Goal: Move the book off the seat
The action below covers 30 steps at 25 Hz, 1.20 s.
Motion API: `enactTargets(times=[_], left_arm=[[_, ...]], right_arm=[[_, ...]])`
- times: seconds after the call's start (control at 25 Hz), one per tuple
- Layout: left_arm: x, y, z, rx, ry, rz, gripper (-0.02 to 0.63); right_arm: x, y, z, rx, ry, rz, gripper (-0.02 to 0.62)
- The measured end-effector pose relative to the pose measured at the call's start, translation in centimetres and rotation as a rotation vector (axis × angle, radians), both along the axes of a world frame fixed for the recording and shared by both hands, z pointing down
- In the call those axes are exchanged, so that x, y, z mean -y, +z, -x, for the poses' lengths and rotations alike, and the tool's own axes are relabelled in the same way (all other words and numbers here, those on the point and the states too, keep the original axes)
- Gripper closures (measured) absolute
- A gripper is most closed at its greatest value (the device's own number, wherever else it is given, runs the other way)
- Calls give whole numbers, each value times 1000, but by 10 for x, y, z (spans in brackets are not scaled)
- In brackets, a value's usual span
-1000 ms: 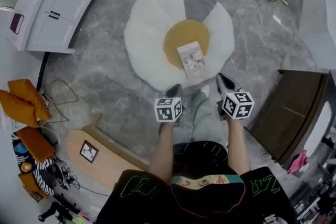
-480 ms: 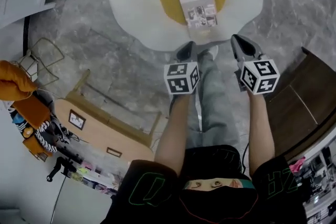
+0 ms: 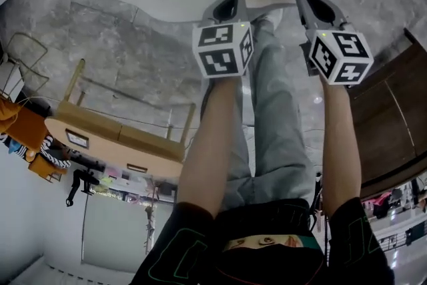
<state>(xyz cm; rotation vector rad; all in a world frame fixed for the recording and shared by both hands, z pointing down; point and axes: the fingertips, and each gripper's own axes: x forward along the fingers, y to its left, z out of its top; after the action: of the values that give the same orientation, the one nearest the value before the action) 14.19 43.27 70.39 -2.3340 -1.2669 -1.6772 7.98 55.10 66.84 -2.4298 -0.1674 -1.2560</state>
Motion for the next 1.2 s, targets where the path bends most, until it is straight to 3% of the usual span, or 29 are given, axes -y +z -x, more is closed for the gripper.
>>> enactTargets(times=[0.04, 0.12, 0.24, 0.32, 0.36, 0.52, 0.72, 0.84, 1.0, 1.08, 1.2], left_arm=[[1, 7, 3, 3, 7, -9, 595], [5, 20, 8, 16, 6, -27, 594], [4, 43, 1, 26, -3, -45, 580], [1, 61, -2, 38, 2, -57, 431], [0, 69, 1, 51, 10, -63, 390], [-10, 99, 1, 93, 25, -73, 333], [-22, 126, 17, 170, 59, -68, 342], [-22, 129, 16, 224, 5, -39, 362], [-10, 121, 22, 253, -57, -78, 370], [7, 109, 25, 260, -125, -83, 370], [39, 84, 16, 212, -202, -100, 370]], right_arm=[[0, 10, 4, 11, 0, -3, 591], [3, 29, 14, 52, -3, -21, 456], [0, 59, 12, 95, -18, -36, 402], [-3, 76, 7, 99, -33, -34, 372], [-4, 84, 8, 106, -44, -33, 364], [-12, 123, 0, 130, -87, -41, 334], [-13, 148, -7, 182, -139, -61, 319], [-10, 151, -11, 191, -156, -71, 318], [-3, 141, -16, 185, -123, -122, 318], [11, 131, -21, 176, -169, -104, 327], [40, 113, -38, 146, -260, -114, 346]])
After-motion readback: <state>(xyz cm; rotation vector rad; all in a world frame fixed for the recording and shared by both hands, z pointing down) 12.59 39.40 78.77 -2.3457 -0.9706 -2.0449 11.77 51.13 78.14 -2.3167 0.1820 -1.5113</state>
